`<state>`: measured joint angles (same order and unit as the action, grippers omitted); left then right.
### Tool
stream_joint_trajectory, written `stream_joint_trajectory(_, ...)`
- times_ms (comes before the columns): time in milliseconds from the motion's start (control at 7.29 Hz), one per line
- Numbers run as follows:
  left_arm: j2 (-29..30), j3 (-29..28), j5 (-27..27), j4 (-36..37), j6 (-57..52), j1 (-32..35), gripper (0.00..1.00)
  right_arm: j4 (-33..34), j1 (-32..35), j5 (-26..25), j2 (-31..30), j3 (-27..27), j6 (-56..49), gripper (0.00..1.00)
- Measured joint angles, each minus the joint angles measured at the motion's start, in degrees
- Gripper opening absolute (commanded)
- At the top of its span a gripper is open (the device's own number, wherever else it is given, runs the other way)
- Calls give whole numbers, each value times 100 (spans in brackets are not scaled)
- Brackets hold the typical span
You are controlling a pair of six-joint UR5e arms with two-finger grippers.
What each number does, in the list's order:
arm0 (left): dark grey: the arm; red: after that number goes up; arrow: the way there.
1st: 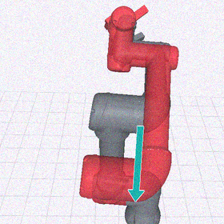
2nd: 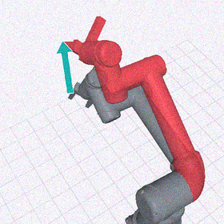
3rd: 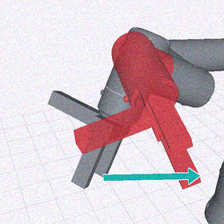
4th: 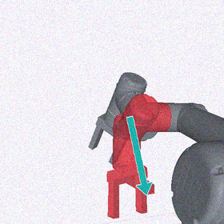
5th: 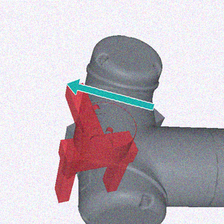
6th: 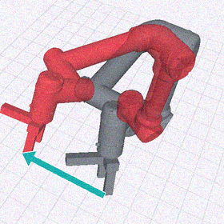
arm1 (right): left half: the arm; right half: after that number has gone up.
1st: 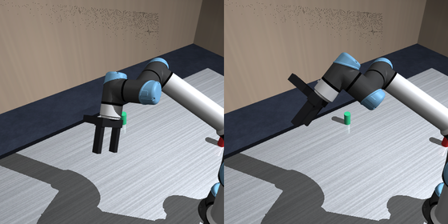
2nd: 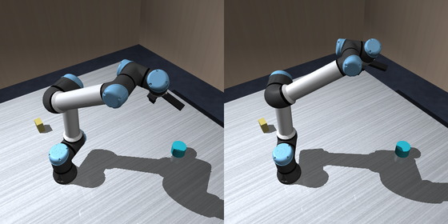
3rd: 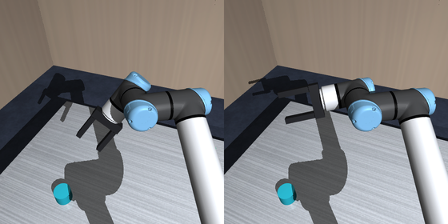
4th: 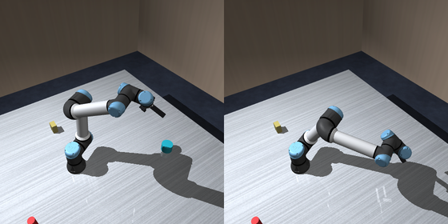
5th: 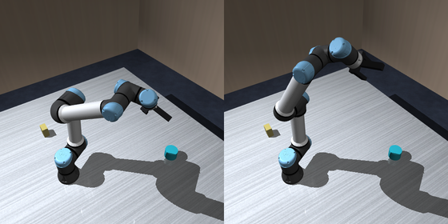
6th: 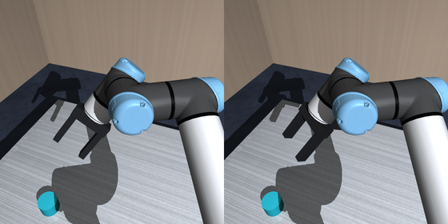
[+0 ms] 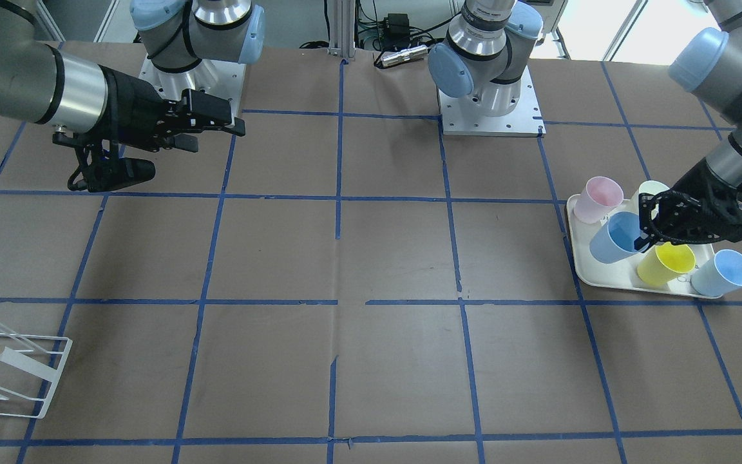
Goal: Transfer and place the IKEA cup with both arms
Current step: 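Carry the cup with the left gripper down into the empty tray slot, then open the left gripper and lift it away from the placed cup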
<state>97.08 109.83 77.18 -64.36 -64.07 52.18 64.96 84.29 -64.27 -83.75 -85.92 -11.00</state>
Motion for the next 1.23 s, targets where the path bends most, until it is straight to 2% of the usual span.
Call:
stream_joint_trajectory(274, 374, -18, 100, 100, -257, -18, 0, 684, 359, -1515, -191, -58, 720, 100)
stream_joint_trajectory(548, 576, -1, 121, 239, -299, -23, 0, 1217, 460, -2455, -279, -79, 1015, 100)
stream_joint_trajectory(823, 718, -1, 128, 314, -305, -27, 0, 1965, 486, -2819, -305, -82, 1363, 100)
stream_joint_trajectory(1234, 925, 33, 136, 539, -313, -31, 0, 2740, 866, -2937, -329, -70, 1690, 100)
